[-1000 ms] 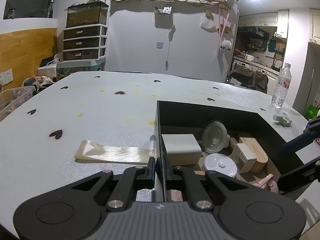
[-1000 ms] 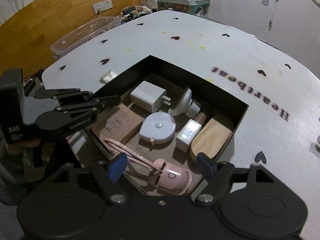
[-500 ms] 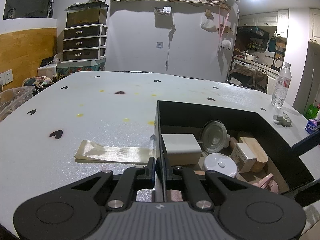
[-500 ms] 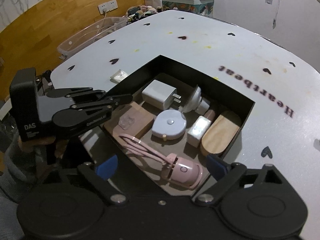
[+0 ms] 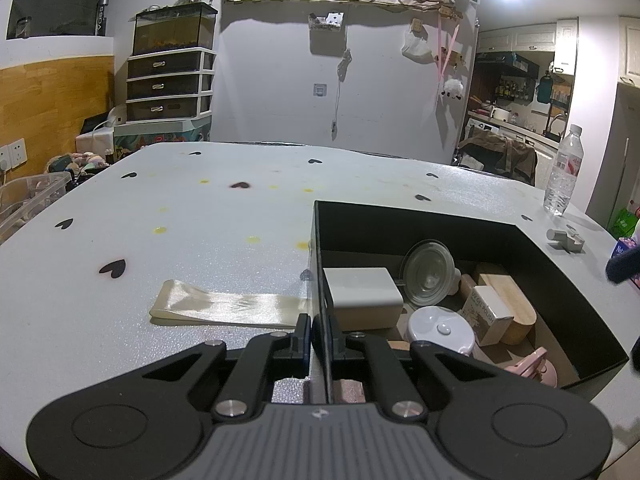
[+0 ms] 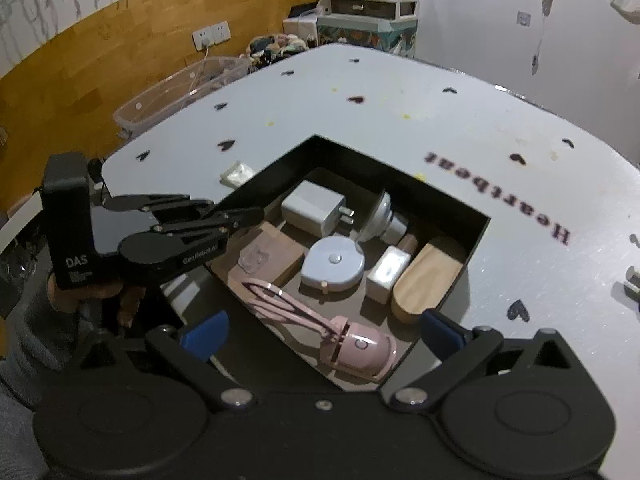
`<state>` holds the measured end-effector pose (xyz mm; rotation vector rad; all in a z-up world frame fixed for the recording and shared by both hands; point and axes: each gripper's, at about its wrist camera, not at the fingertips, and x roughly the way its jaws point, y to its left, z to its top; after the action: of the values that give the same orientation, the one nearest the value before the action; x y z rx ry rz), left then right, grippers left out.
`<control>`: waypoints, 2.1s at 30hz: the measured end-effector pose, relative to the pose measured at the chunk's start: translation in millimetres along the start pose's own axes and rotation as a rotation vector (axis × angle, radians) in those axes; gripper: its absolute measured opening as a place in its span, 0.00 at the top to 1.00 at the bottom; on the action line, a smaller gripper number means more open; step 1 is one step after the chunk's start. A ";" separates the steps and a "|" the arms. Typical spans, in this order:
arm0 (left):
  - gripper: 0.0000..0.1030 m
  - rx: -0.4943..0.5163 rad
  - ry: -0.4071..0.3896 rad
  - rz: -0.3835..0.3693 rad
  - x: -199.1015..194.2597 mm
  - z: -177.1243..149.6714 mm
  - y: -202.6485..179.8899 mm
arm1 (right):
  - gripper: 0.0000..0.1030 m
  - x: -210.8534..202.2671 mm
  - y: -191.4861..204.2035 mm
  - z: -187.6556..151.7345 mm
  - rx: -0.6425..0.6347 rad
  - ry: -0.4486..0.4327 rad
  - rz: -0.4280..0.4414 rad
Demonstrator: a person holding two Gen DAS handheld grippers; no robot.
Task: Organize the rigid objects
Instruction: 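Move the right gripper back toward the remaining items on the table, then grasp the white plastic clamp part with the right gripper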
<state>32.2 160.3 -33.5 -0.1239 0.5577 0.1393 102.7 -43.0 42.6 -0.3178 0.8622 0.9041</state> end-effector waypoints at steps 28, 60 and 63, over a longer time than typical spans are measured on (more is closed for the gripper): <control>0.93 -0.006 -0.003 0.004 -0.2 -0.5 1.9 | 0.00 -66.7 -204.3 -38.1 0.448 -0.378 -0.370; 0.93 0.001 0.009 0.023 3.0 0.2 -6.5 | 0.08 47.1 -324.6 -67.7 0.246 -0.237 -0.536; 0.93 0.000 0.008 0.023 3.1 0.1 -6.1 | 0.14 47.6 -313.0 -63.9 0.214 -0.232 -0.524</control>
<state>35.8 154.6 -34.6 -0.1182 0.5674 0.1610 333.1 -241.5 -66.3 -0.2305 0.6102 0.3488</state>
